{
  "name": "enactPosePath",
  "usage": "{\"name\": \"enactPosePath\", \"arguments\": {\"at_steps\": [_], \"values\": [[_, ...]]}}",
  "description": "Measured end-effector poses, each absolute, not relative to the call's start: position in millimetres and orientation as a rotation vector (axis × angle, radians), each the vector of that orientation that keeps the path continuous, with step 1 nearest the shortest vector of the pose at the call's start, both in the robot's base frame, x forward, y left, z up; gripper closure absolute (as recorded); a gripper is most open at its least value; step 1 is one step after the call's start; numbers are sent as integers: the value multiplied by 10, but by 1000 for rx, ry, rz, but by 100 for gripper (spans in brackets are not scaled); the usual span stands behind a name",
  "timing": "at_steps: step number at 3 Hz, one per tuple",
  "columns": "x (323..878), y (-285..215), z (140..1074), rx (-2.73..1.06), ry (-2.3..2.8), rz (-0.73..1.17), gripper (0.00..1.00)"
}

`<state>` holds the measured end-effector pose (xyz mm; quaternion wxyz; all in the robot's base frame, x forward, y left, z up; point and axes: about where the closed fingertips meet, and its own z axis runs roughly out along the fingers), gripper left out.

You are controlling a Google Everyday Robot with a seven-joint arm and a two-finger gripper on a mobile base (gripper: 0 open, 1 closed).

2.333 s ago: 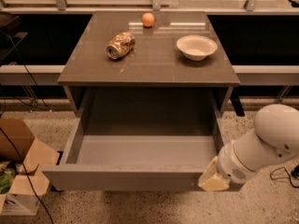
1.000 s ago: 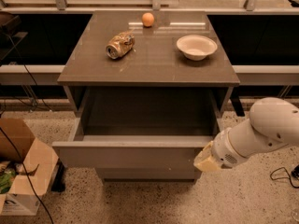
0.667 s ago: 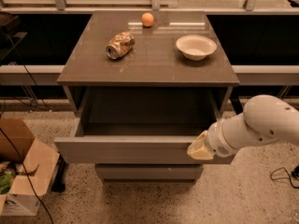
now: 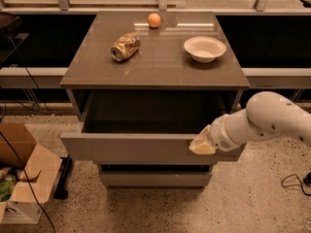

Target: Close top drawer

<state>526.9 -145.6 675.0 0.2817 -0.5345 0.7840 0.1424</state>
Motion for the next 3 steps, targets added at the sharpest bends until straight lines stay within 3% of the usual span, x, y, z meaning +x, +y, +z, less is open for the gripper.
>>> {"name": "enactPosePath", "arguments": {"at_steps": [2,3], "values": [[5609,-1352,6709,-1406,2067,388,15],[5761,-1298,6697,-1397,2050,389,0]]}}
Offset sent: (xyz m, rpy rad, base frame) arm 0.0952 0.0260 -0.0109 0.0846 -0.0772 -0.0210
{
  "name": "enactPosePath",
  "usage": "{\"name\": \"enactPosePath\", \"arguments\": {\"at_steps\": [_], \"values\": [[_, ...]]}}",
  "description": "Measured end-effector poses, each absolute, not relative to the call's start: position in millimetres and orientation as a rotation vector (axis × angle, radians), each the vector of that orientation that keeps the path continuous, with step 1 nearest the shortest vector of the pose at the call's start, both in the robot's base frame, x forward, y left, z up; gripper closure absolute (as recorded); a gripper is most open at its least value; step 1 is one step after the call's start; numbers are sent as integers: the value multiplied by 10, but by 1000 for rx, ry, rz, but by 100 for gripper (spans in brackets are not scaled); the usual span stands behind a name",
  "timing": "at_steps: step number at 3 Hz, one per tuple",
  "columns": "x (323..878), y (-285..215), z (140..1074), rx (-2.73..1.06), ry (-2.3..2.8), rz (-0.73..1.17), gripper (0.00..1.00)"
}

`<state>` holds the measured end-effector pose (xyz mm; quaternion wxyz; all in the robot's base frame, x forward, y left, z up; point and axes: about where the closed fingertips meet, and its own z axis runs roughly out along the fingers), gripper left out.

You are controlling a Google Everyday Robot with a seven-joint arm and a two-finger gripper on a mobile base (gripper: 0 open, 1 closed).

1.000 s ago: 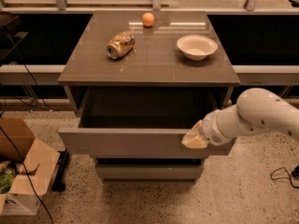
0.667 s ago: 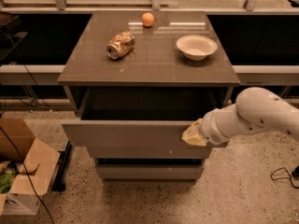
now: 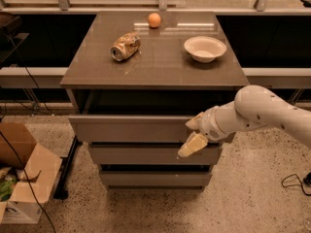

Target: Close top drawer

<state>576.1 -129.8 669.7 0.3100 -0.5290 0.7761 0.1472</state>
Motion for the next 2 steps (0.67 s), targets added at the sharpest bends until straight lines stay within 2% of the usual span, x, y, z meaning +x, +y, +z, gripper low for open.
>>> {"name": "enactPosePath", "arguments": {"at_steps": [2], "values": [[5966,-1190,6703,-1392,2018,391,0]]}}
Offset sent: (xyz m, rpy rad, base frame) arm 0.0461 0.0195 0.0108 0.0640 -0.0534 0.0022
